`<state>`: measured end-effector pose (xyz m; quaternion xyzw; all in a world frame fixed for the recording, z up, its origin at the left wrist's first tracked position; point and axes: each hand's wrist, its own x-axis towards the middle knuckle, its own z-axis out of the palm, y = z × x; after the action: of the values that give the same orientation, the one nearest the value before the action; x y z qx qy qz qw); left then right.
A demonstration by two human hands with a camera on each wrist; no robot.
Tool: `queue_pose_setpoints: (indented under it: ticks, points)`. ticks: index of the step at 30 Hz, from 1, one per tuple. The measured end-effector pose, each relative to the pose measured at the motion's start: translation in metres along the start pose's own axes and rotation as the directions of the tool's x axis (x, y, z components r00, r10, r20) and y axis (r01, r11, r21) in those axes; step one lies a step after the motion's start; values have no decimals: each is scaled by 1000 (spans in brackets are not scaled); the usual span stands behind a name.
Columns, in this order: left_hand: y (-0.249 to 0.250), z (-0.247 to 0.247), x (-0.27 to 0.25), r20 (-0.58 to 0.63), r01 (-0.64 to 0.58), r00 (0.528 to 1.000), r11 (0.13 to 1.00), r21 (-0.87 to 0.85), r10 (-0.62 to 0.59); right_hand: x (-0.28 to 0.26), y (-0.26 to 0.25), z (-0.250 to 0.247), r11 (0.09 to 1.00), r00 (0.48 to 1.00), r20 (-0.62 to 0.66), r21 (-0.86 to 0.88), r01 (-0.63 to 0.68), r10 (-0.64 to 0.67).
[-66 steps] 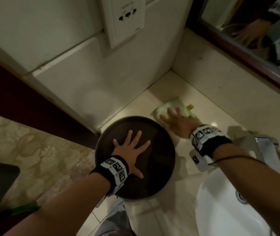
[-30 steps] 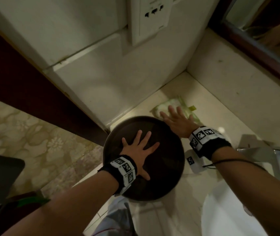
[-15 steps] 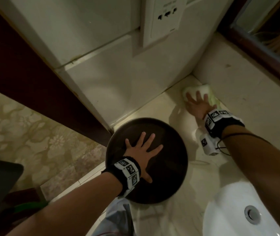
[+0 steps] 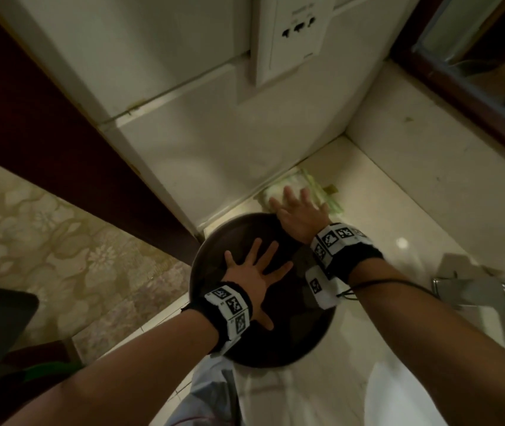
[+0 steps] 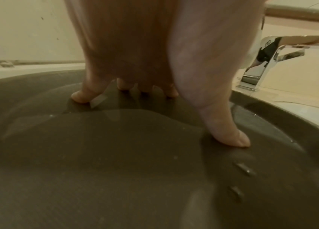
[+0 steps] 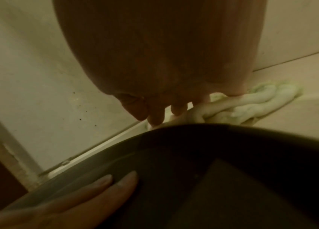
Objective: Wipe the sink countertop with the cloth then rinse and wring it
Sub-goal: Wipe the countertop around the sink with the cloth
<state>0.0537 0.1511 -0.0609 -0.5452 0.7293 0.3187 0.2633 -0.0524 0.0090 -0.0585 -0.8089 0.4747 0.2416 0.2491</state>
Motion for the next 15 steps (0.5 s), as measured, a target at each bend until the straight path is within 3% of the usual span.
queue_pose_setpoints:
  ticks: [7,10,15]
  points:
    - [1,2,0,-9,4,1000,1000,5,-4,4,37,-6,991,996,-35,-116,73,-78]
    - [1,1,-2,-8,-3,1000,1000,0,3,17,60,-19,994,998,-56,-113,11,-17]
    - [0,2,0,-5,-4,1000,1000,-4,4,38,99,-43,986,986,-75,95,-141,148]
